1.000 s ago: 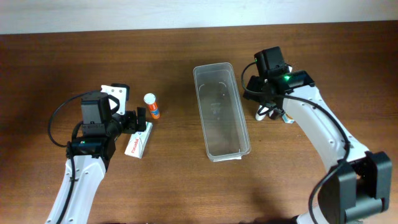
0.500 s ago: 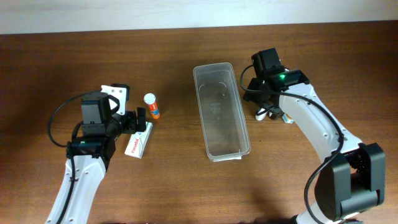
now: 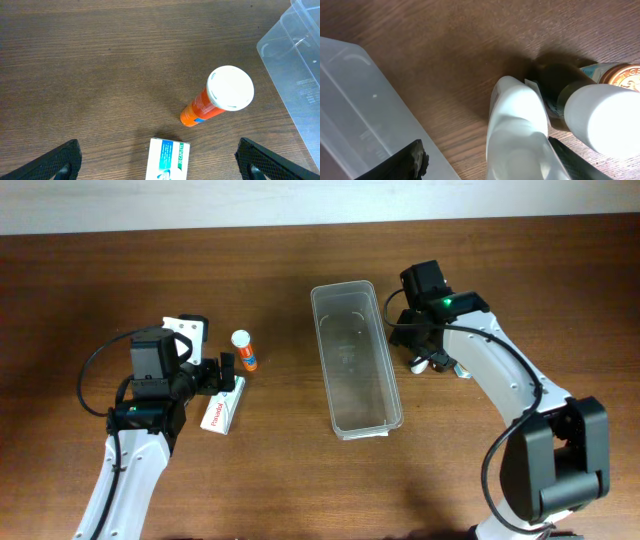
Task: Pack container
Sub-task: 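Grasp the white calcium bottle with the right gripper and lift it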
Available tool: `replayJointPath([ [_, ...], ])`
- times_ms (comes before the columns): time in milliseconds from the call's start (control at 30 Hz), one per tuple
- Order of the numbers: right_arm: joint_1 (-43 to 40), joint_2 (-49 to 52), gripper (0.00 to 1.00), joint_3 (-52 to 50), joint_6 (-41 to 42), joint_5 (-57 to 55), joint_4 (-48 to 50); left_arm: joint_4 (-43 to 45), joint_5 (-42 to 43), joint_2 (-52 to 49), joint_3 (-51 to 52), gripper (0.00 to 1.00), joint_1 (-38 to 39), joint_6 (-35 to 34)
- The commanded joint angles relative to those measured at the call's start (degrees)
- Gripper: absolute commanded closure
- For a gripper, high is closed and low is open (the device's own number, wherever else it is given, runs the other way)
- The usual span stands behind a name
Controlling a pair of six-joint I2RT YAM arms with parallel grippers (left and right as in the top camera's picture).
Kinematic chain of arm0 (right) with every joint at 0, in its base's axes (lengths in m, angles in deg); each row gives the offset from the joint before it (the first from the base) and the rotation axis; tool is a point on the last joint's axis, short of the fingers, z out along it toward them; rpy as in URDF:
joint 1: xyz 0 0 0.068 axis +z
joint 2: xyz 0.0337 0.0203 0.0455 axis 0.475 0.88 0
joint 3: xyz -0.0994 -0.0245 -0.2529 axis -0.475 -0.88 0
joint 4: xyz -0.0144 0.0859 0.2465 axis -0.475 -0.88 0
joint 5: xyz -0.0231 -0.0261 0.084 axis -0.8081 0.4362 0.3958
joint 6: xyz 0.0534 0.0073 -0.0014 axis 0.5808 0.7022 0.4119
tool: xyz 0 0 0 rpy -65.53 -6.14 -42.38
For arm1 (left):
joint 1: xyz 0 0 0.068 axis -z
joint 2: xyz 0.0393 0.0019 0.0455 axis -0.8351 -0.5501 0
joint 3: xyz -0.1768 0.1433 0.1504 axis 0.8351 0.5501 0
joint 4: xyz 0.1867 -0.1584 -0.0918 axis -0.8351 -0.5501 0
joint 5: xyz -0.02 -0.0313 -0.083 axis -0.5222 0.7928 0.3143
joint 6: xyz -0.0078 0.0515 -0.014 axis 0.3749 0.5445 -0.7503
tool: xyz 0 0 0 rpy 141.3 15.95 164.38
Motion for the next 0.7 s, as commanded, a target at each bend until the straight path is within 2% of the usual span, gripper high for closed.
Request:
replayJointPath([
  [0, -0.24, 0.94, 0.30, 0.83, 0.76, -0.98, 0.24, -0.09, 0.81, -0.48, -1.20, 0.01, -0.24, 0.07],
  [100, -0.48, 0.94, 0.32, 0.83, 0.76, -0.96, 0.59, -0.09, 0.81, -0.48, -1.20, 0.01, -0.24, 0.07],
  [133, -0.55, 0.94, 0.37, 0.83, 0.76, -1.01, 0.63, -0.09, 0.81, -0.48, -1.20, 0.01, -0.24, 0.07],
  [233, -0.61, 0.94, 0.41, 0.83, 0.76, -1.16, 0.74, -0.09, 0.81, -0.48, -1.20, 0.01, -0.24, 0.07],
  [267, -0.61, 0.94, 0.45, 0.83, 0.76, -1.16, 0.76, -0.09, 0.81, -0.46, -1.20, 0.01, -0.24, 0.07],
  [567, -0.61, 0.94, 0.47, 0.83, 0.74, -1.84, -0.02, -0.09, 0.81, -0.48, -1.20, 0.01, -0.24, 0.07],
  [667, -0.61, 0.94, 0.53, 0.83, 0.74, -1.88, -0.04, -0.09, 0.81, -0.48, -1.20, 0.01, -0.24, 0.07],
])
